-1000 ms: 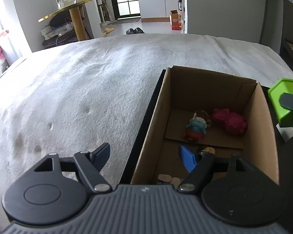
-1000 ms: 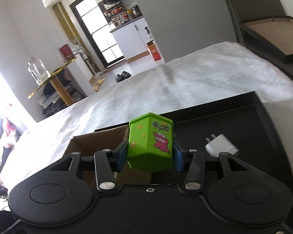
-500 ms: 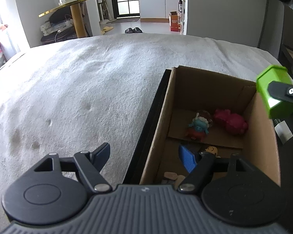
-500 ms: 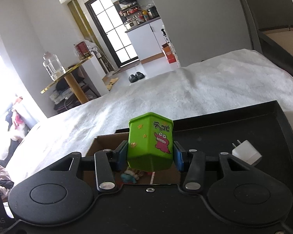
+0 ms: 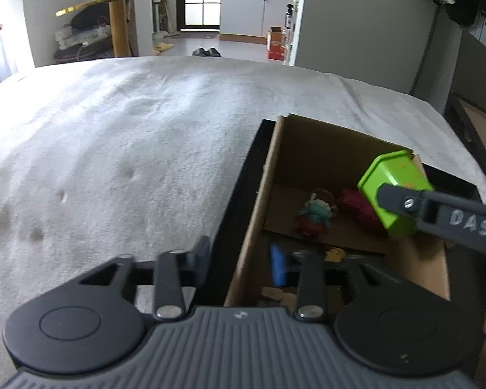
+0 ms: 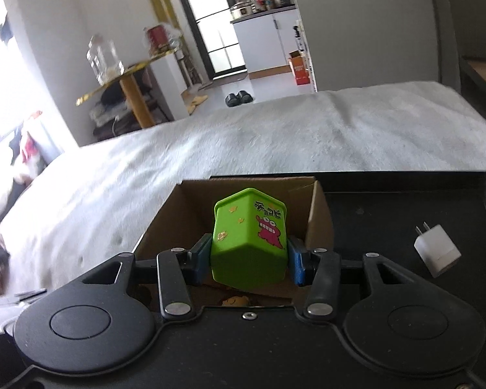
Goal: Organize rigid objects
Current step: 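Carry the green cube with the right gripper into the box and open, then move the open right gripper to the white charger plug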
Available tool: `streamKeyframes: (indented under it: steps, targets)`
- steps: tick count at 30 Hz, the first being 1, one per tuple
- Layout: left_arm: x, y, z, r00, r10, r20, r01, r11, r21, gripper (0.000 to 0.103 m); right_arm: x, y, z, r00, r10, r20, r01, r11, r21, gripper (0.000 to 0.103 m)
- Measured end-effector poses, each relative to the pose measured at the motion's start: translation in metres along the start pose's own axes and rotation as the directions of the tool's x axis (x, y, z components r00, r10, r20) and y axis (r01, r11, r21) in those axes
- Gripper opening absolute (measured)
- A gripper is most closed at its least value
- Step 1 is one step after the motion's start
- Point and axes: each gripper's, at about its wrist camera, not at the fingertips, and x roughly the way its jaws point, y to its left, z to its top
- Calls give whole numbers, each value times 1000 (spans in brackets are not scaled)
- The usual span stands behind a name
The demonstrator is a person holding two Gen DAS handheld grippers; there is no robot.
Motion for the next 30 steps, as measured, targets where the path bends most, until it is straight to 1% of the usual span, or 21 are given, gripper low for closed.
streamKeyframes:
  steps: [2,4,5,8,10,11,14,16,18,20,23,27,30]
  targets:
    - [-1,0,0,1000,-7,5,7,1000,4,19,3,2,-2,1000,-12,-13,12,1000,-2,47]
    - [-1,1,-1,1000,-18,6,18,1000,1,14,4,4,-3,999,-34,-14,34,999,-20,47]
    - [-2,1,-2,1000,-22,7,22,1000,-4,13,4,6,-3,999,-38,-13,38,999,-28,47]
    - [-3,0,-1,1000,-22,9,22,1000,-13,12,6,9,-2,999,-36,-15,35,999,-42,47]
    - [-4,0,0,1000,-21,10,21,1000,-15,12,7,11,-1,999,-51,-17,50,997,-50,49]
    - [-4,-2,0,1000,-17,11,17,1000,-12,12,5,11,-1,998,-57,-13,57,997,-52,51]
    - [-4,-5,1,1000,-5,16,5,1000,-8,13,-2,6,1,999,-47,3,47,998,-38,53]
    - [-3,-6,1,1000,6,17,-6,1000,-4,13,-10,1,4,998,-39,40,40,999,-17,54]
    - [-2,-8,2,1000,20,12,-20,1000,0,14,-20,-6,5,996,-36,77,36,999,2,59]
    - [-3,-10,3,999,33,11,-33,999,2,14,-24,-15,8,994,-53,92,51,998,24,59]
    - [-5,-14,6,999,49,16,-49,999,20,16,-26,-33,9,993,-78,90,72,995,69,59]
    - [-7,-21,6,998,65,18,-66,997,42,16,-27,-57,5,984,-164,66,154,980,129,59]
    - [-7,-24,6,997,76,23,-77,996,43,18,-27,-71,-1,982,-181,51,170,971,168,59]
